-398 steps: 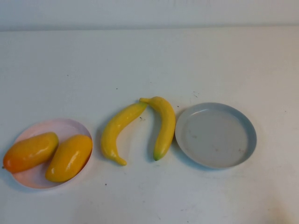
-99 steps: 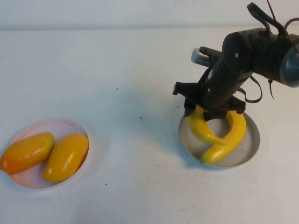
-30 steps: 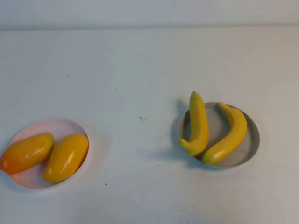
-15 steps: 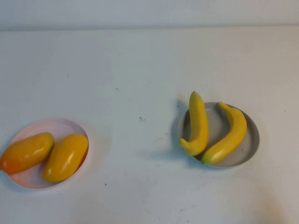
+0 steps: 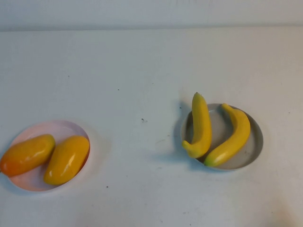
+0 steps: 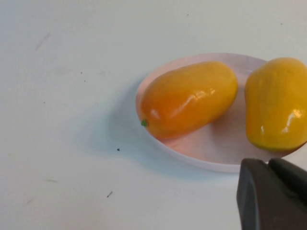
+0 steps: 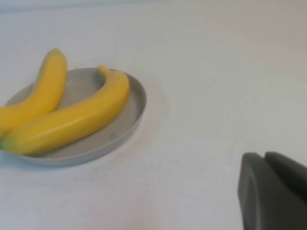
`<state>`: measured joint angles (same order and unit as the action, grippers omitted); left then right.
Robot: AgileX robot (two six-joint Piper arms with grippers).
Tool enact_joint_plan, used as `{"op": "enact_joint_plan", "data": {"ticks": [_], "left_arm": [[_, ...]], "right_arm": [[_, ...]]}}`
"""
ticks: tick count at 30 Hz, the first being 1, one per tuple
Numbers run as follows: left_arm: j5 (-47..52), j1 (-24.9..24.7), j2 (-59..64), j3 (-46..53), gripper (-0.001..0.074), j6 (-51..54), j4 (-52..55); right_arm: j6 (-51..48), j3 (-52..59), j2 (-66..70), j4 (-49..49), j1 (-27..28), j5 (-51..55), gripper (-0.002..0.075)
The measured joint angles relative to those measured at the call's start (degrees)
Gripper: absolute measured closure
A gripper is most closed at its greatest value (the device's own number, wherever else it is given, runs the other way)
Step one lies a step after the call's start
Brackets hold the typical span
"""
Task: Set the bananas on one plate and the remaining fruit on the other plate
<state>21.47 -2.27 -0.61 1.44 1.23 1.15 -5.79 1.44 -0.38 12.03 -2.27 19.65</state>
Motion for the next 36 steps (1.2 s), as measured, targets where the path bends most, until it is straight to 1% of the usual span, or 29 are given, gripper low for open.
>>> {"op": "enact_joint_plan", "data": {"ticks": [5, 11, 36], "left_arm": [[0.0, 0.0, 0.0, 0.0, 0.0733, 0.0, 0.0], [0.0, 0.0, 0.0, 0.0, 0.0733, 0.0, 0.0], [0.0, 0.0, 0.0, 0.0, 0.0733, 0.0, 0.0]], "right_arm": [[0.0, 0.0, 0.0, -0.2, 0.0, 0.0, 0.0741], [0.9, 0.0, 0.0, -3.8, 0.0, 0.0, 0.0741], [1.0, 0.0, 0.0, -3.7, 0.0, 0.0, 0.0741]]}}
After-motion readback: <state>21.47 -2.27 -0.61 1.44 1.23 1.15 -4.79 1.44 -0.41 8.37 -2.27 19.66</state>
